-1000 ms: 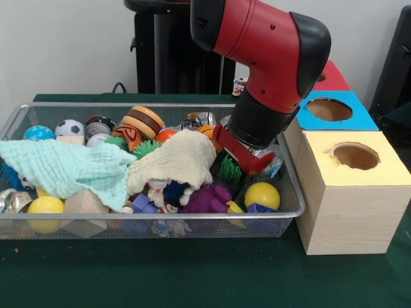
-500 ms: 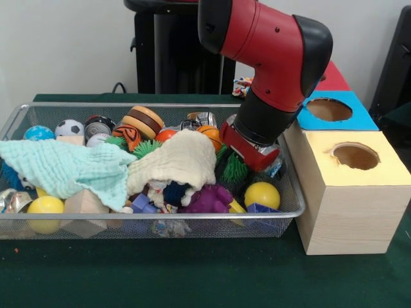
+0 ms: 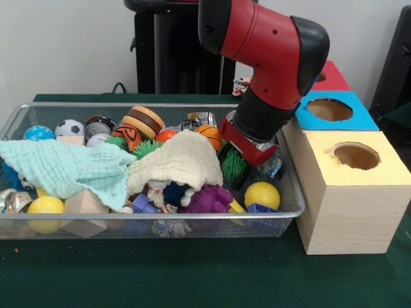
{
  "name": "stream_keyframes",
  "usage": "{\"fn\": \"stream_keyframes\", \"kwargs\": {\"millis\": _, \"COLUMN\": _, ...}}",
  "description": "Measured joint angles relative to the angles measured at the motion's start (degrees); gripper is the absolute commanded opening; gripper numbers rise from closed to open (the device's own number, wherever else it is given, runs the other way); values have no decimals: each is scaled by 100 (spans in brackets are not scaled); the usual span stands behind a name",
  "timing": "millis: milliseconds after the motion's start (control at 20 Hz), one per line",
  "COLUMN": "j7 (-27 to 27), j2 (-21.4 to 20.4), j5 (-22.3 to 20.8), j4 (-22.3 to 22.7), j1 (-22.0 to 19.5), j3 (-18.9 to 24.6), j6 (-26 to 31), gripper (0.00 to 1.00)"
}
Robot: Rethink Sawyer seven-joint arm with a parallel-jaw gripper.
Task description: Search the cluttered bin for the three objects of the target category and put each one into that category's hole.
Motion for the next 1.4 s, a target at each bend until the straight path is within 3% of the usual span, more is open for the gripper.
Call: {"fn": "stream_keyframes", "kwargs": {"millis": 1400, "j7": 0, "j2": -622, "j5": -1, "j4": 472, "j1": 150, "j3": 79, "j6": 1, "gripper": 100}}
